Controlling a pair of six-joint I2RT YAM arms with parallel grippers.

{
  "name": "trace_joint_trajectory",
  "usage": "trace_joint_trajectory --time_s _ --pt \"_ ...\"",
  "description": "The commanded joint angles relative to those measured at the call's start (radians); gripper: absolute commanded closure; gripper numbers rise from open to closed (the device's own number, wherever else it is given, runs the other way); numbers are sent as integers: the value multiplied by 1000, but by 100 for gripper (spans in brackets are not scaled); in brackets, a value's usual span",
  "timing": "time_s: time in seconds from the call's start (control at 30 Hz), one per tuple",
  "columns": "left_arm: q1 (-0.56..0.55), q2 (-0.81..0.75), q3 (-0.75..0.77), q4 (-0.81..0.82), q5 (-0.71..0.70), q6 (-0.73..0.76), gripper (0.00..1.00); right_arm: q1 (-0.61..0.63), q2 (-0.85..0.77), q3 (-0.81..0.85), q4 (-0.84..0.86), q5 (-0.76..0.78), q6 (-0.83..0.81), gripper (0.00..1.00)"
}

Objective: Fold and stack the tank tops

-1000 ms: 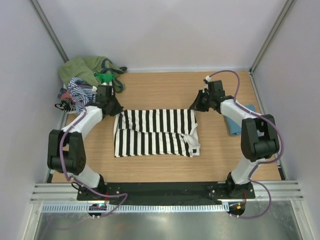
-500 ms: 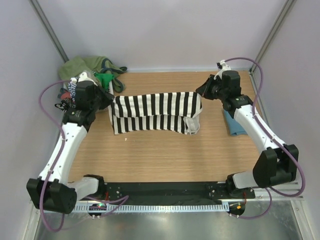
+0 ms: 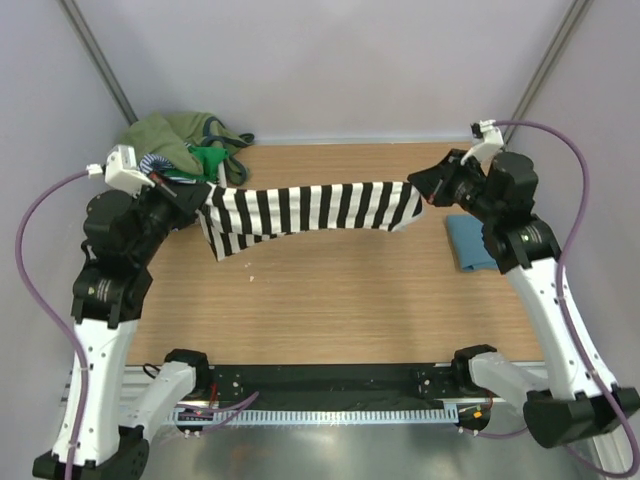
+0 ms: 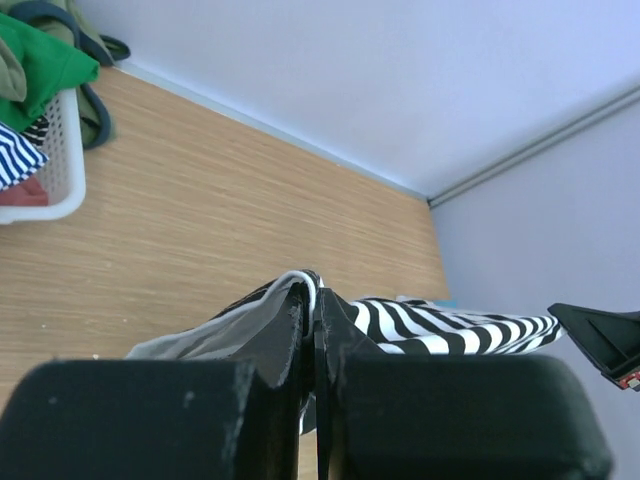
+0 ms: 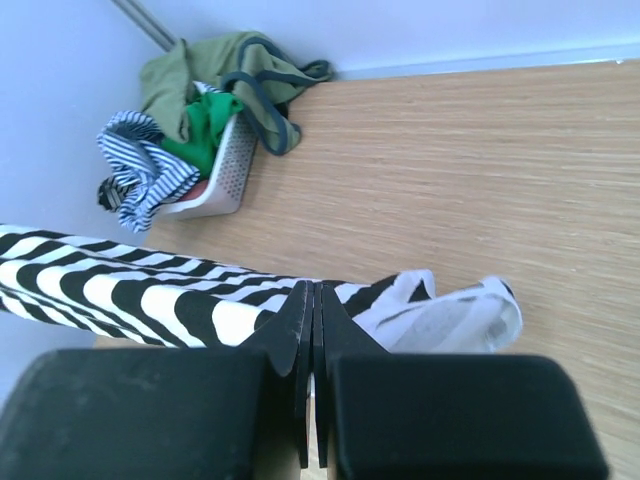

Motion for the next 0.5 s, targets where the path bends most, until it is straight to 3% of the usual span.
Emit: trace_joint_trajectory --time_s 0.0,0.2,0.37,0.47 --pt "0 -93 -18 -65 61 3 100 -5 -140 -7 -115 -42 -34 99" --pt "0 -210 -105 -109 127 -51 100 -7 -292 -9 -328 -17 -36 99" --pt "1 -131 -217 -36 199 -89 100 -7 -179 -64 -396 18 -28 99" --pt "1 -21 -314 74 153 -114 100 -7 -63 -102 -314 63 -10 99"
